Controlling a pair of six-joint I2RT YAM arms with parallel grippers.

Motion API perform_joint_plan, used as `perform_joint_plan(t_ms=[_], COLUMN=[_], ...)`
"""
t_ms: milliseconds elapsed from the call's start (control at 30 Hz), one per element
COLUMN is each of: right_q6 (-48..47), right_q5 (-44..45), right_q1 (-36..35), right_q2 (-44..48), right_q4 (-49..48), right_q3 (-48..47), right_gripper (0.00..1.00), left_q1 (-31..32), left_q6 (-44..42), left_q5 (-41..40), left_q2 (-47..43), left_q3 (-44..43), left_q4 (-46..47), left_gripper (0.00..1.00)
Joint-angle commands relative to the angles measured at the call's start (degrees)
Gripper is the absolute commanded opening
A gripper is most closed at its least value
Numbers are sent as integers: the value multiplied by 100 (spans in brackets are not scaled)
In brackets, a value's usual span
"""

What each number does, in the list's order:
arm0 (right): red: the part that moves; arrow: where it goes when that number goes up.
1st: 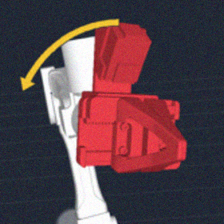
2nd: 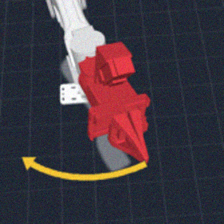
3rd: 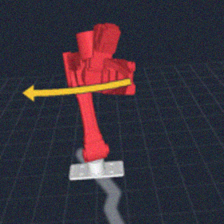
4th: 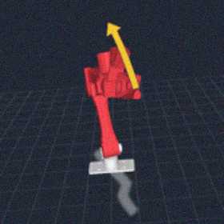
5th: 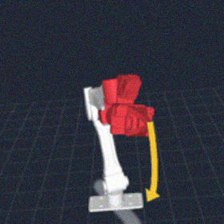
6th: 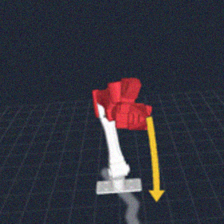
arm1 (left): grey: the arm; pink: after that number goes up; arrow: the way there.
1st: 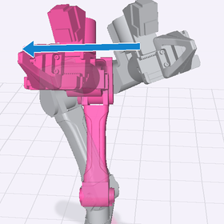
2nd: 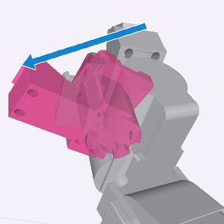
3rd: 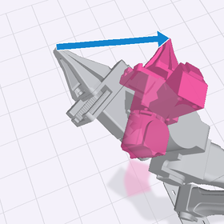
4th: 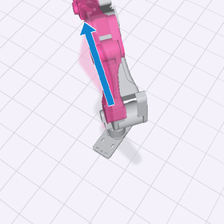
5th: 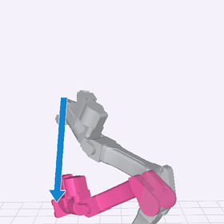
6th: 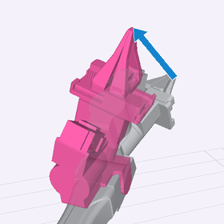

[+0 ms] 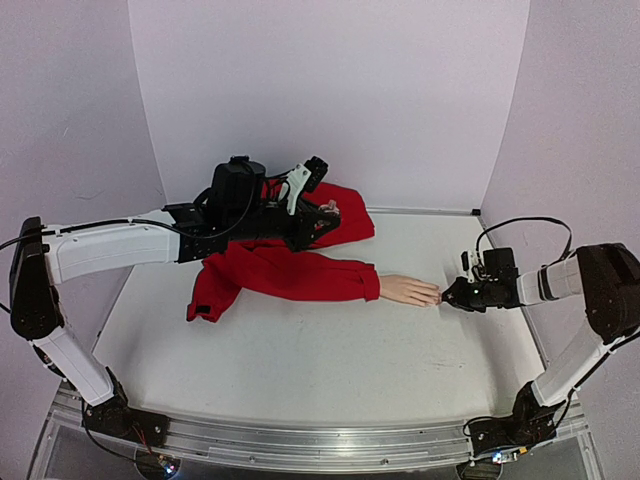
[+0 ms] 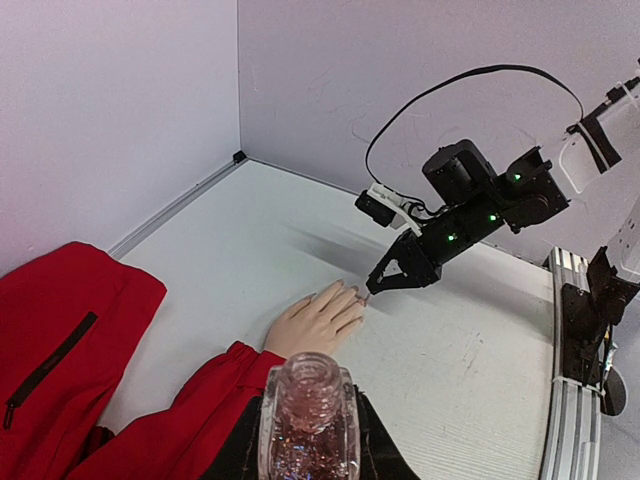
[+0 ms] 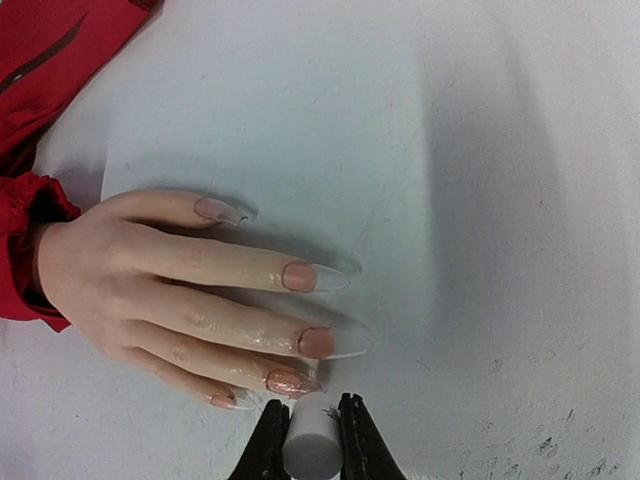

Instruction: Paint the nails

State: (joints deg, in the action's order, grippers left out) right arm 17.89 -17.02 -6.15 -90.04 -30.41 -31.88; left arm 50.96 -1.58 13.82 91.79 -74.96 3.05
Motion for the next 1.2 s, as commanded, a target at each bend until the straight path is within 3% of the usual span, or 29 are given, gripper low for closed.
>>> perform_joint_plan(t_ms=[0, 533, 1167], right_q6=[30, -99, -99], right_q5=[141, 34, -201], right_q1=[-26, -26, -59], right_q2=[16, 533, 84], right_q4=[83, 44, -79], right_q3=[-193, 31, -141], right_gripper=[0, 0, 0], left_q1=[19, 19, 22], left_q6=[-62, -56, -71], left_q5=[41, 84, 77], left_q2=[-272, -245, -238], left_q3=[-125, -162, -160], left_q4=[308, 305, 307], left_gripper=[0, 0, 0])
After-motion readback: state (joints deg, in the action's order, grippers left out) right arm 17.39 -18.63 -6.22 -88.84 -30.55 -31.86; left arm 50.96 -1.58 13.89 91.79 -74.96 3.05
